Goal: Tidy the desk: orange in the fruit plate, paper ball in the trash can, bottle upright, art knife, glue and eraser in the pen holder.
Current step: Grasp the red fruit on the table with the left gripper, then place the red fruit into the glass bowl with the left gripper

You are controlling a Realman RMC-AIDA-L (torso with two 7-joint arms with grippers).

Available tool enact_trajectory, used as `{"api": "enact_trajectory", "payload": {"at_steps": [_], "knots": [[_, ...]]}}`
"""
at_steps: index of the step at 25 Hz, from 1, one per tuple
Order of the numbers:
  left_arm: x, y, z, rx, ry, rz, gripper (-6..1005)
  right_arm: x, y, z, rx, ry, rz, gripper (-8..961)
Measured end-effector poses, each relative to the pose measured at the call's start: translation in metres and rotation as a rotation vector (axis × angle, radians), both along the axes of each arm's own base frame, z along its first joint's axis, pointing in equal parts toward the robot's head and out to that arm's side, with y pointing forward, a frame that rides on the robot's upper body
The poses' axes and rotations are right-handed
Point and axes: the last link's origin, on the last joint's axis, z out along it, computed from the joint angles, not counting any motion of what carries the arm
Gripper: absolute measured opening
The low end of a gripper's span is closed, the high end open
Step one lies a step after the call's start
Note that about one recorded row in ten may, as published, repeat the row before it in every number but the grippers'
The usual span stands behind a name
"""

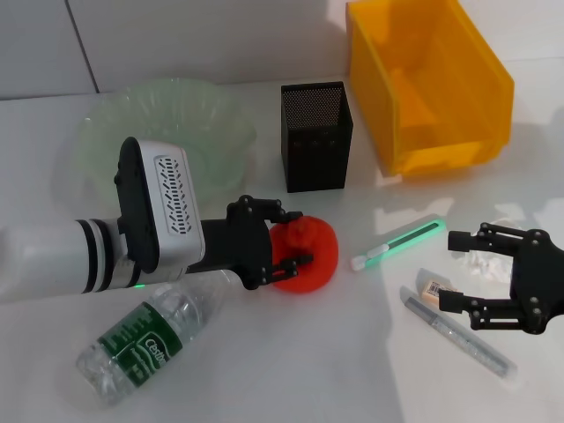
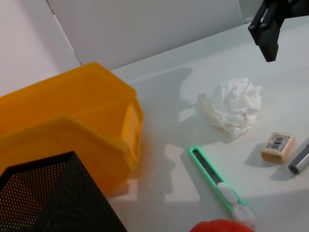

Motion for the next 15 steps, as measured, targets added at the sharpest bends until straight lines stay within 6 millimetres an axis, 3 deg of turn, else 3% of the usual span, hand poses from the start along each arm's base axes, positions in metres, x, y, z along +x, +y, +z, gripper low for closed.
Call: {"api": "enact_trajectory", "payload": {"at_steps": [1,5,15], "knots": [[0.0012,-0.0002,0.0009,0.006,-0.005,-0.007,762,-0.0001,0.0002,0.0002,0.001,-0.001,0.001,826],[0.0032,-0.0007,0.0013,0.006,-0.009,-0.017,544,0.0,0.001,0.0002,0.003,-0.003,0.0,826],[0.0046,-0.0052,0.0045,-0.012,-0.032,-0.029,259,-0.0005,0.0027,0.0003,0.008,-0.008,0.004,826]]}}
